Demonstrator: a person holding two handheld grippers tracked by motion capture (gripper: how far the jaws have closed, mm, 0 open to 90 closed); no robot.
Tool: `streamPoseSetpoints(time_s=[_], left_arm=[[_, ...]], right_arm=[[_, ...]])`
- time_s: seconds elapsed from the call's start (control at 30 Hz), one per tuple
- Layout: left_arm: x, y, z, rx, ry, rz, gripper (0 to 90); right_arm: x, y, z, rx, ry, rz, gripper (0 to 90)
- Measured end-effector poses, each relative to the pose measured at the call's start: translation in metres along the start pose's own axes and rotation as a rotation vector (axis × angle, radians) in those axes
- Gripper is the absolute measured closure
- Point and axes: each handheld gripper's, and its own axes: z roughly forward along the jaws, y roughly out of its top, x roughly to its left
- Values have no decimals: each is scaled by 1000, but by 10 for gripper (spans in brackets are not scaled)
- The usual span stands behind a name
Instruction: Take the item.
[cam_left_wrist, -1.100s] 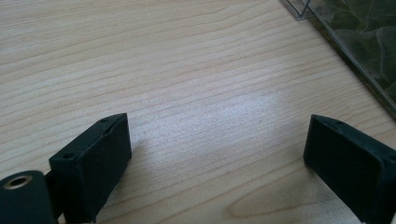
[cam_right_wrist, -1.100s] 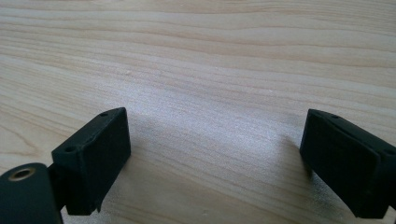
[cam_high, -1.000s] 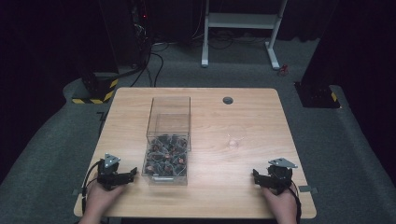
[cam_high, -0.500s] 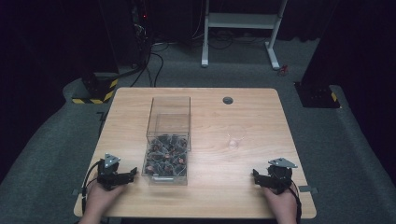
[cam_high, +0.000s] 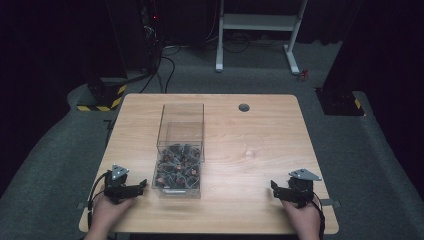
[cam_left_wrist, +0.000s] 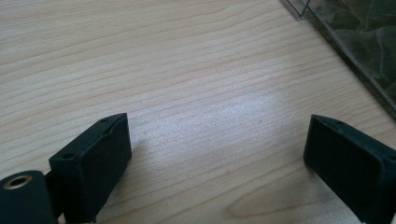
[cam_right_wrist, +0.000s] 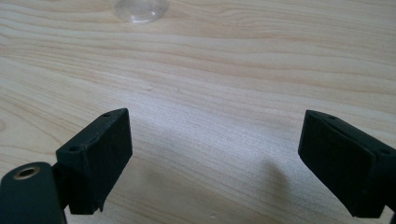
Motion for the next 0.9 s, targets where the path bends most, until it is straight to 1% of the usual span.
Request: streamPoseSetpoints(time_s=[0.07,0.23,0.3,0.33,0.37,0.43,0.5,0.53,0.63,0.67,0.7,0.77,0.83,0.87,0.9], left_arm=[[0,0,0,0,0,0,78],[0,0,0,0,0,0,78],[0,0,0,0,0,0,78],[0,0,0,0,0,0,78],[0,0,0,0,0,0,78],[0,0,0,0,0,0,78],[0,0,0,0,1,-4,77],[0,0,0,1,1,-5,75],[0,0,0,2,1,-3,74],[0,0,0,2,1,-4,74],[0,0,0,1,1,-4,74],[0,0,0,1,1,-5,74],[0,0,0,2,2,-3,74],[0,0,0,1,1,-5,74],[0,0,0,1,1,-5,74]], right_arm=[[0,1,-1,-16,6,-14,98],[3,3,-5,-31,17,-13,106],[4,4,-6,-40,20,-23,112],[5,5,-7,-41,22,-18,118],[5,5,-8,-47,27,-29,122],[6,7,-9,-49,31,-23,123],[7,7,-11,-54,37,-25,123],[7,8,-11,-58,42,-34,123],[9,9,-12,-57,45,-29,123],[11,10,-13,-62,54,-35,123],[12,11,-14,-61,55,-29,123],[14,12,-15,-68,60,-43,123],[16,13,-16,-68,63,-40,123],[20,15,-16,-74,69,-52,123],[21,15,-17,-75,75,-54,123]])
